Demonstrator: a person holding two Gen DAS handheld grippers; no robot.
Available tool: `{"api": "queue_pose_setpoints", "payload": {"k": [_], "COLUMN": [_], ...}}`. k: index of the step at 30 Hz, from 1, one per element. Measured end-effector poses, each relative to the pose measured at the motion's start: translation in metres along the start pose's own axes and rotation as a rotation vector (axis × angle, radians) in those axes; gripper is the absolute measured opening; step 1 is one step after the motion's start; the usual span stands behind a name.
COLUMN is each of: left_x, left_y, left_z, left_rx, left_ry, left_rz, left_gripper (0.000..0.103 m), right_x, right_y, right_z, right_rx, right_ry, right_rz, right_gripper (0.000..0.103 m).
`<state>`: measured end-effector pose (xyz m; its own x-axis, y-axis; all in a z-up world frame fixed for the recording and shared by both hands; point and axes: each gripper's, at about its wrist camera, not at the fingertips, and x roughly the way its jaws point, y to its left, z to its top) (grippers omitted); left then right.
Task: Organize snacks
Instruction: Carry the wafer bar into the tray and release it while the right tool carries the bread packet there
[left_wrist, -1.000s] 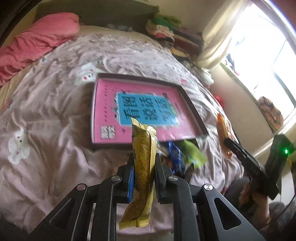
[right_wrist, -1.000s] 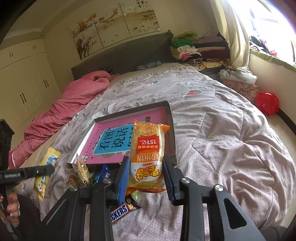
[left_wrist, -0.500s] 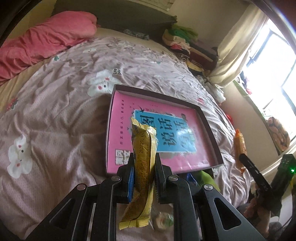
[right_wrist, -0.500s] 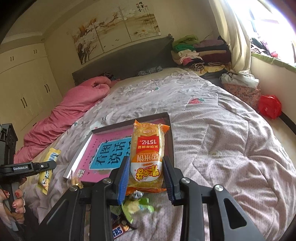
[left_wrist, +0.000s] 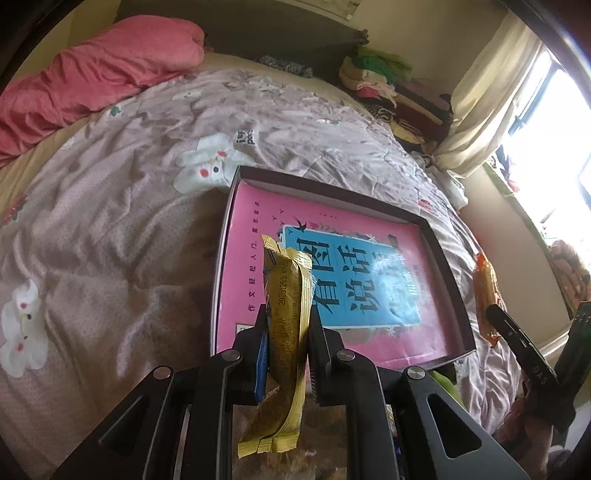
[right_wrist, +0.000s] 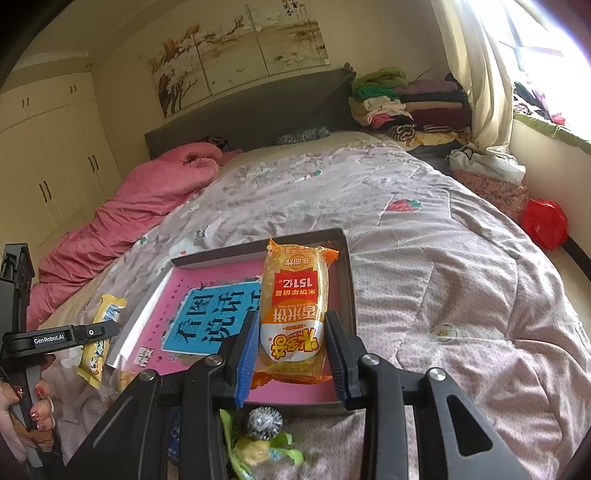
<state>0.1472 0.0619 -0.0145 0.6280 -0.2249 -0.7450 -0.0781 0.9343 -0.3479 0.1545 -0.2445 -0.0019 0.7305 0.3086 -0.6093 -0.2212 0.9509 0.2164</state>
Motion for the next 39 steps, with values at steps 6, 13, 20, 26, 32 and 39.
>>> {"api": "queue_pose_setpoints", "payload": {"k": [6, 13, 20, 26, 32, 39], "left_x": [0.013, 0.029, 0.045, 0.052, 0.059, 0.062], "left_y": [0.0, -0.007, -0.008, -0.001, -0.001, -0.001], "left_z": [0.007, 0.015, 0.021, 0.019, 0.016, 0.013], "left_rx": [0.006, 0.02, 0.028, 0.012, 0.012, 0.026], "left_ry": [-0.012, -0.025, -0.013, 0.009, 0.031, 0.052], "left_rz": [0.007, 0.014, 0.02, 0.025, 0.031, 0.034], "left_gripper": [0.018, 0.018, 0.018, 0.018, 0.018, 0.019], "right_x": [0.019, 0.034, 0.043, 0.048, 0.05, 0.049], "right_y": [-0.003, -0.003, -0.007, -0.006, -0.005, -0.003], "right_z": [-0.003, -0.009, -0.013, -0.017, -0.021, -0.022], "right_rx": [0.011, 0.011, 0.015, 0.008, -0.011, -0.018], "right_ry": [0.045, 0.087, 0.12, 0.143, 0.159, 0.161], "right_rz": [0.001, 0.002, -0.012, -0.029, -0.053, -0.059], "right_gripper": [0.035, 0.035, 0.035, 0.035, 0.035, 0.035]}}
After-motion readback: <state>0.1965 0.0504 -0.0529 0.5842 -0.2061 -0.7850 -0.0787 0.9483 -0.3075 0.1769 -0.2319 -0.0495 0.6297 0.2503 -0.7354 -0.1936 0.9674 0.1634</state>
